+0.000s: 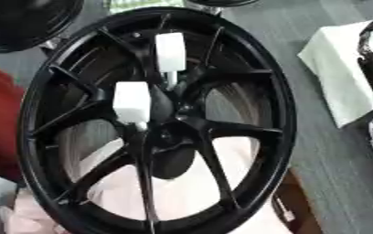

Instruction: Pull the pin out of the wheel hub.

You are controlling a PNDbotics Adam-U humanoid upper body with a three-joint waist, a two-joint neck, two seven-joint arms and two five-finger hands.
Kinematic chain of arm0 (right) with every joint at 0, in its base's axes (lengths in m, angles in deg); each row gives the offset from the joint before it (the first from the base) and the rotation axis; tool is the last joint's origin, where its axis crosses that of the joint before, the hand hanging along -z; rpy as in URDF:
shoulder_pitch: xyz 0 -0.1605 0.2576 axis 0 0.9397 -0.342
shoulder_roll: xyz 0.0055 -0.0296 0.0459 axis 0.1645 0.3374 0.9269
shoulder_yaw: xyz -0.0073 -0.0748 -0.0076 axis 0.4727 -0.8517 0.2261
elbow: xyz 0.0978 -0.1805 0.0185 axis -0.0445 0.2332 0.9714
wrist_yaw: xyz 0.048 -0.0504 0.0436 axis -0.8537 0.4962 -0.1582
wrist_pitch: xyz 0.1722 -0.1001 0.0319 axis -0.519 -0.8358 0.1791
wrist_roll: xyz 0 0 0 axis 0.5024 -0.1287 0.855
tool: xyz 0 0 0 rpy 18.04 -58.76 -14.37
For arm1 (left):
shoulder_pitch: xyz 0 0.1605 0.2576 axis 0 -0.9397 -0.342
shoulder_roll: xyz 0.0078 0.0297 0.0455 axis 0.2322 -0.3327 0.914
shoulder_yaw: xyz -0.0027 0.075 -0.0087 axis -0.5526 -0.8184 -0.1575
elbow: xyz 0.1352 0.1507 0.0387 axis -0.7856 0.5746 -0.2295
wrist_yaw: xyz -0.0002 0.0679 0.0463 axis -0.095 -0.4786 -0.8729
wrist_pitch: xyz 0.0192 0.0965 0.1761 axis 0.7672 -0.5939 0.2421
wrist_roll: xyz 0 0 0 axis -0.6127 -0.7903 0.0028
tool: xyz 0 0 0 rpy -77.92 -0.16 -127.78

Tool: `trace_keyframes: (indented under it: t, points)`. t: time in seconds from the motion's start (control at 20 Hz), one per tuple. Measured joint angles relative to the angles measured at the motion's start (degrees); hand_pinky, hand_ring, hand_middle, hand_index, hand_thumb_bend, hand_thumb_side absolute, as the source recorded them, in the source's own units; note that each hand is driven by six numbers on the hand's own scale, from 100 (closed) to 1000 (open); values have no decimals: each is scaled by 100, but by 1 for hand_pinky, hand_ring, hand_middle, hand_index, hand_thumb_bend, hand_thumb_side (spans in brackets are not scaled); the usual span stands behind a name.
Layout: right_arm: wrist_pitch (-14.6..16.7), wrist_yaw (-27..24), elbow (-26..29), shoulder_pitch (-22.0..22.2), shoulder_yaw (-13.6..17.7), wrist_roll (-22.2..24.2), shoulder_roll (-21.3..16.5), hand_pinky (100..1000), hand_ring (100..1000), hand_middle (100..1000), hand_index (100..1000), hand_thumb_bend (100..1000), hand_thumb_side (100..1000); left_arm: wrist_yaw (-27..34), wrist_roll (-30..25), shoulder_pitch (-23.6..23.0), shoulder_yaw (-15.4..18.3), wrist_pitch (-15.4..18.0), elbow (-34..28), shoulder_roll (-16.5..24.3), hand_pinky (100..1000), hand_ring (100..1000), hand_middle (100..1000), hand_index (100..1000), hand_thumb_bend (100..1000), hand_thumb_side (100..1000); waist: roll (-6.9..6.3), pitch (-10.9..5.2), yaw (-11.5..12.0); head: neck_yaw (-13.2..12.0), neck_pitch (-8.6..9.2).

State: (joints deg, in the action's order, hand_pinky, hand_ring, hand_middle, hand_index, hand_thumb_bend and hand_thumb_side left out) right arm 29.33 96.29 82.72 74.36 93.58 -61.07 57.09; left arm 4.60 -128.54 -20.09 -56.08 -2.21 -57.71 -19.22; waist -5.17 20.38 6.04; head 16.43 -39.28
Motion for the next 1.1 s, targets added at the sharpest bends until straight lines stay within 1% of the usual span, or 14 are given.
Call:
trace_keyframes:
  t: [0.15, 0.25, 0.3, 0.45, 0.6, 0.75, 0.85, 0.9, 1.1]
  points:
    - [-29, 9, 1, 68, 2, -12, -30, 916, 1000, 716, 796, 100, 570, -211, -230, 487, -365, -230, 209, -206, 785, 773, 721, 842, 100, 567, -2, -83, 10, 39, -24]
    - [-38, 25, 1, 92, 2, -14, -40, 917, 1000, 716, 796, 100, 569, -332, -316, 763, -610, -316, 370, -387, 779, 773, 721, 847, 100, 635, -2, -97, 21, 56, -43]
    - [-47, 35, 1, 107, 2, -10, -41, 917, 1000, 716, 796, 100, 569, -392, -341, 878, -734, -341, 449, -490, 775, 772, 721, 850, 100, 688, -2, -98, 26, 60, -43]
    - [-73, 54, 1, 124, -3, 9, -44, 917, 1000, 716, 795, 100, 569, -585, -391, 1149, -1062, -391, 636, -770, 768, 768, 716, 858, 100, 732, -2, -110, 28, 64, -43]
    - [-90, 56, 1, 124, -27, 26, -56, 917, 1000, 716, 795, 100, 569, -676, -446, 1325, -1306, -446, 782, -1015, 767, 766, 713, 856, 100, 737, -2, -125, 27, 55, -42]
    - [-95, 57, 1, 124, -33, 32, -57, 917, 1000, 715, 794, 100, 569, -698, -494, 1476, -1464, -494, 910, -1213, 767, 766, 714, 856, 100, 734, -2, -125, 17, 49, -36]
    - [-102, 57, 1, 123, -34, 38, -57, 917, 1000, 715, 794, 100, 570, -711, -518, 1547, -1539, -518, 946, -1306, 768, 768, 716, 858, 100, 713, -2, -125, 1, 30, -9]
    - [-104, 58, 1, 123, -35, 40, -57, 917, 1000, 715, 794, 100, 570, -729, -529, 1581, -1565, -529, 947, -1343, 771, 771, 719, 859, 100, 689, -2, -125, 0, 22, 14]
    - [-114, 67, 1, 121, -64, 56, -57, 917, 1000, 715, 794, 100, 572, -885, -577, 1680, -1627, -577, 945, -1435, 774, 774, 724, 860, 100, 680, -2, -125, 3, -3, 96]
